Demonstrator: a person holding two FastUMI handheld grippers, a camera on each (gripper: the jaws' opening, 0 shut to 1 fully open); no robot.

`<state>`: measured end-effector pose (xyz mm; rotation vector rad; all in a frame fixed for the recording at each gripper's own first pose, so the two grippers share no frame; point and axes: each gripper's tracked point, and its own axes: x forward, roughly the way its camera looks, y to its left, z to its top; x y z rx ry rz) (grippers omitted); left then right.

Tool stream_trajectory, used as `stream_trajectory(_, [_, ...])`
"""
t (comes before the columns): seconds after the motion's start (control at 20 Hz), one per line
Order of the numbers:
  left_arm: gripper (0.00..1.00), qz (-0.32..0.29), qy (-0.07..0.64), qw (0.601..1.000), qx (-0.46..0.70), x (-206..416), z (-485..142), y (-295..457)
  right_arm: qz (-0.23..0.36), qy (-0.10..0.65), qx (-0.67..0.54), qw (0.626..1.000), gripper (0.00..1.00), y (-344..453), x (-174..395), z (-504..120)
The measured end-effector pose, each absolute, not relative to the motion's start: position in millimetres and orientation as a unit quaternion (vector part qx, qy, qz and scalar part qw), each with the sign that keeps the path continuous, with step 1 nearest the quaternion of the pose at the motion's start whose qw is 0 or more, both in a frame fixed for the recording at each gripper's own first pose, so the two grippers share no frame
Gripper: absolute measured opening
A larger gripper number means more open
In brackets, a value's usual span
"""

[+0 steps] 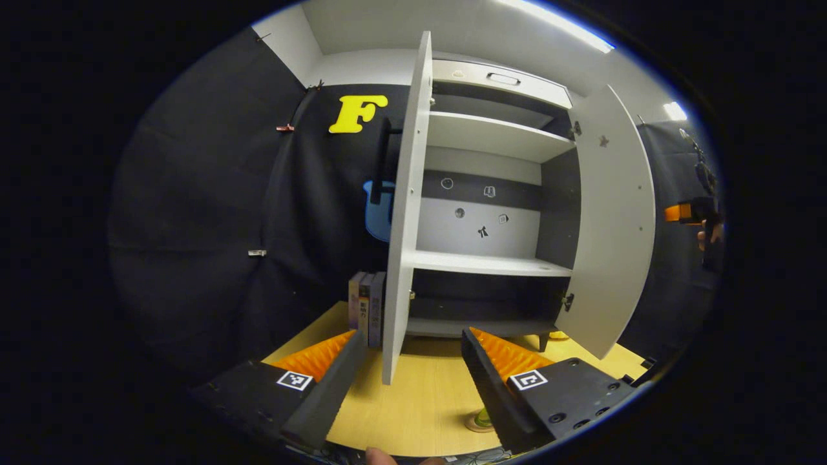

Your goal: Grasp the bottle in the cabinet with the left hand and place it on the coaster, then close the right door with the right hand and the left door with the left hand.

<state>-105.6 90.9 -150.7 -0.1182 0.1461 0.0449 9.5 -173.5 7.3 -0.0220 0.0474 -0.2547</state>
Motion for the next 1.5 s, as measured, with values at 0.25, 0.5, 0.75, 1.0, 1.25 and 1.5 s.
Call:
stream_trajectory(0.25, [0.94, 0.036, 0.068, 0.994, -0.079, -105, -126, 118, -0.102, 0.042, 0.013, 0.994, 0.99, -161, 37, 1])
stream_trajectory(0.5, [0.95, 0.049, 0.057, 0.994, -0.073, -102, -107, 147, -0.094, 0.042, 0.031, 0.994, 0.97, -141, 33, 0])
stream_trajectory(0.75, [0.94, 0.053, 0.04, 0.995, -0.07, -93, -88, 167, -0.065, 0.04, 0.048, 0.996, 0.97, -98, 30, -3])
stream_trajectory(1.0, [0.94, 0.051, 0.051, 0.995, -0.065, -80, -82, 170, -0.028, 0.037, 0.052, 0.998, 0.97, -48, 36, -6])
stream_trajectory(1.25, [0.94, 0.047, 0.042, 0.997, -0.038, -77, -70, 169, 0.021, 0.046, 0.07, 0.996, 0.97, 12, 63, -11])
stream_trajectory(1.5, [0.94, 0.057, 0.046, 0.997, -0.035, -81, -65, 180, 0.045, 0.048, 0.055, 0.996, 0.98, 57, 96, -15])
